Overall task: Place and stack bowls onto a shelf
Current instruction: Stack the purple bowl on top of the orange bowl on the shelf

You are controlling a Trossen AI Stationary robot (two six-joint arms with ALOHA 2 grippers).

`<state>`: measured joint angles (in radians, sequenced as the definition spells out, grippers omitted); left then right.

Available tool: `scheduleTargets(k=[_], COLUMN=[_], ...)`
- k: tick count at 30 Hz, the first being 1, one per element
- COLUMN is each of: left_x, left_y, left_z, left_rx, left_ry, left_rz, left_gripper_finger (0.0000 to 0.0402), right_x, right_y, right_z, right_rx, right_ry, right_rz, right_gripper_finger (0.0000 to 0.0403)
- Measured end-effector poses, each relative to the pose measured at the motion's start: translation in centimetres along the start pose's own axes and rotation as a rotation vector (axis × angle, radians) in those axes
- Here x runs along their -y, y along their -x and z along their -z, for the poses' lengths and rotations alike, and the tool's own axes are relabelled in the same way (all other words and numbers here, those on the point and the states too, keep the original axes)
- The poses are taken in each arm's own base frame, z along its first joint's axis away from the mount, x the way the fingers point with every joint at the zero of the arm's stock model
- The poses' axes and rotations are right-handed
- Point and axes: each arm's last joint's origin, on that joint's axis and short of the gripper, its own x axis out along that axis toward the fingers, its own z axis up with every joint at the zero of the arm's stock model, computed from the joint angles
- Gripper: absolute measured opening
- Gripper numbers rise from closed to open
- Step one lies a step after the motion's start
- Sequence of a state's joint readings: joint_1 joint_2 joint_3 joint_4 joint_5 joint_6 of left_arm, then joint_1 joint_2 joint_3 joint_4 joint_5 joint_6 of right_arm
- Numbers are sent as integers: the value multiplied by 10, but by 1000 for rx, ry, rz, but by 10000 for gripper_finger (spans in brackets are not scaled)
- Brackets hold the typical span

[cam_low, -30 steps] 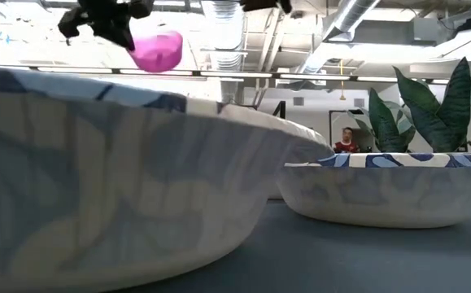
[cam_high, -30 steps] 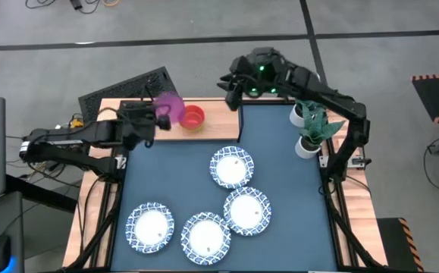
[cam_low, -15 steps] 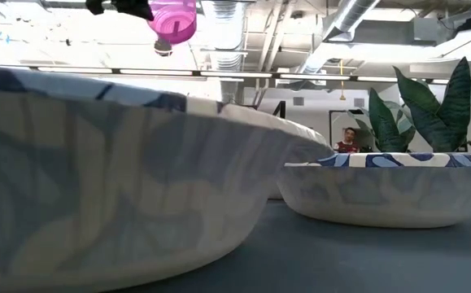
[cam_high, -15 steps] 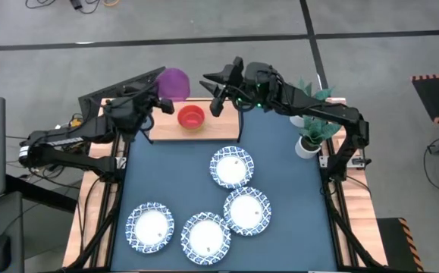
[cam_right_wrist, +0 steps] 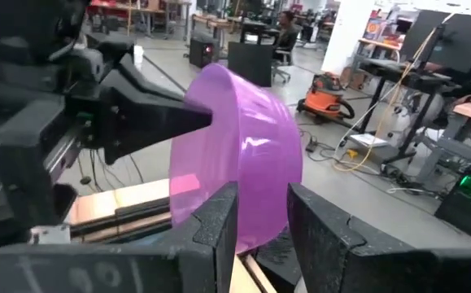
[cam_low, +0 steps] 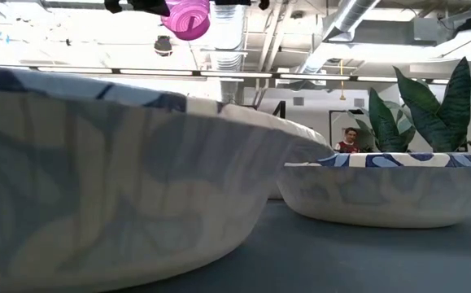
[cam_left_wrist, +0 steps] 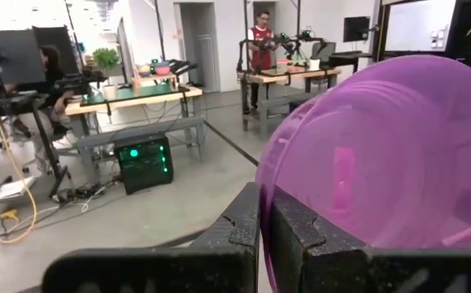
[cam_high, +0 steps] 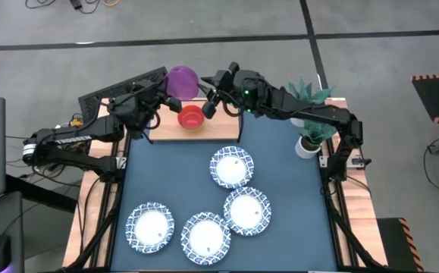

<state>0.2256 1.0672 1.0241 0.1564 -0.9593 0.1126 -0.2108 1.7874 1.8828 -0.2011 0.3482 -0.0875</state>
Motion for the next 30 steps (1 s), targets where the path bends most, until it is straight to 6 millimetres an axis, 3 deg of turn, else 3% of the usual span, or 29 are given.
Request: scheduleTargets(k=[10,22,30], left_x=[1,0,1], left_y=[0,-1,-1], left_z=[0,-2,-2], left_rx=[0,14,19], left_ry=[-36,-19,-7], left_rz=[7,7,41], left_gripper_finger=[0,0,0], right_x=[2,-7,-1], right_y=[6,0,-3], right_z=[-13,-6,-2], right_rx=[60,44,9], right_ry=[-22,-15,-5], right_rz=[6,-9,41], right_gripper_finger=[134,134,132])
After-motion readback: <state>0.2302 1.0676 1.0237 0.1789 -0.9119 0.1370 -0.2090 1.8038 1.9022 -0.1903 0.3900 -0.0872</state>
